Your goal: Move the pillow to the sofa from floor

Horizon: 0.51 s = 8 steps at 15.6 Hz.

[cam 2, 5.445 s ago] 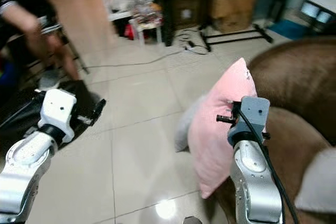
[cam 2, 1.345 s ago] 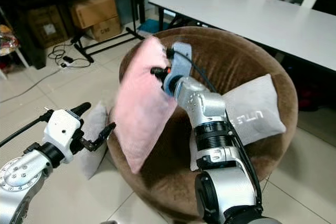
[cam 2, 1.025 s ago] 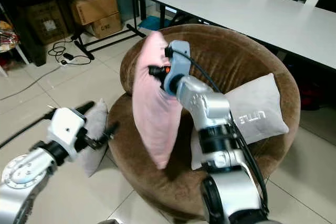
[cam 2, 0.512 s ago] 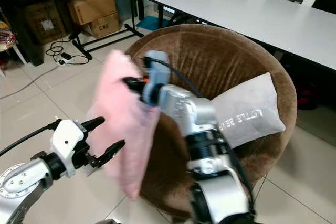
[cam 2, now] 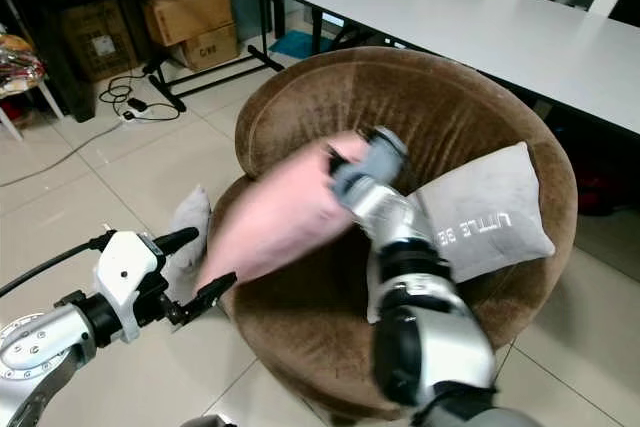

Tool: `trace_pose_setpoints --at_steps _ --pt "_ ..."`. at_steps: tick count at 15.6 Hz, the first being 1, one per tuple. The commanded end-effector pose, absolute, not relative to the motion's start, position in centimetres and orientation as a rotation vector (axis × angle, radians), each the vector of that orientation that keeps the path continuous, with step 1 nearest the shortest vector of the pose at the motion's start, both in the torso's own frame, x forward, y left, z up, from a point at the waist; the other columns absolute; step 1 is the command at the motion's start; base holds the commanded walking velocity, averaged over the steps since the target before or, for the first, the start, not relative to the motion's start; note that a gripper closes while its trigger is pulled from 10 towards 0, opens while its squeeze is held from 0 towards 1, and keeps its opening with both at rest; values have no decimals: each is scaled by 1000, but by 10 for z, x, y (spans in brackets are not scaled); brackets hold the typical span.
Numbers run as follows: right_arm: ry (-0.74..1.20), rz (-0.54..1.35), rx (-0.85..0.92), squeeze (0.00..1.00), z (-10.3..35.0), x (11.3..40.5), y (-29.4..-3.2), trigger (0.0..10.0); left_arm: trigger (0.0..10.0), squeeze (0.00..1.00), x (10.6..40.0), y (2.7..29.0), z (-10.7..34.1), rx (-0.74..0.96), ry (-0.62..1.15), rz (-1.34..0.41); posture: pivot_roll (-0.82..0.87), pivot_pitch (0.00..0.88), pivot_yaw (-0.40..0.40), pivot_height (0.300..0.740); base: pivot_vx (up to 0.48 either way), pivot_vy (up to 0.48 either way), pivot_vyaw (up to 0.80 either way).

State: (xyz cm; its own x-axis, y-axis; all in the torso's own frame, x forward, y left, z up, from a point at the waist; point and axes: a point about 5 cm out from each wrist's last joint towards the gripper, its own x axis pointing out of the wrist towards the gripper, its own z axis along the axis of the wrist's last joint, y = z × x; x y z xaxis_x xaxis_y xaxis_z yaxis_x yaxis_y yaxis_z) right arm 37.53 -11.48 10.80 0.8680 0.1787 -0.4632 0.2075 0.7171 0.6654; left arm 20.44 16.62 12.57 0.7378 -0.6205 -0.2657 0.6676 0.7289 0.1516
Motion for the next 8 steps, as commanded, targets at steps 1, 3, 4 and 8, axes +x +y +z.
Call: trace_pose_setpoints --at_steps 1,3,4,8 --pt "497 -66 759 0 110 378 -125 10000 10000 0 204 164 128 243 200 -733 -25 0 -22 740 0 0 0" --pt "459 -117 673 0 104 378 -142 10000 10000 0 205 164 129 248 187 -729 -20 0 -29 740 0 0 0" --pt "430 -92 652 0 107 379 -142 10000 10000 0 205 164 130 248 183 -726 -20 0 -29 740 0 0 0" --pt "389 69 410 0 107 382 -134 10000 10000 0 208 166 130 254 174 -715 -20 0 -30 740 0 0 0"
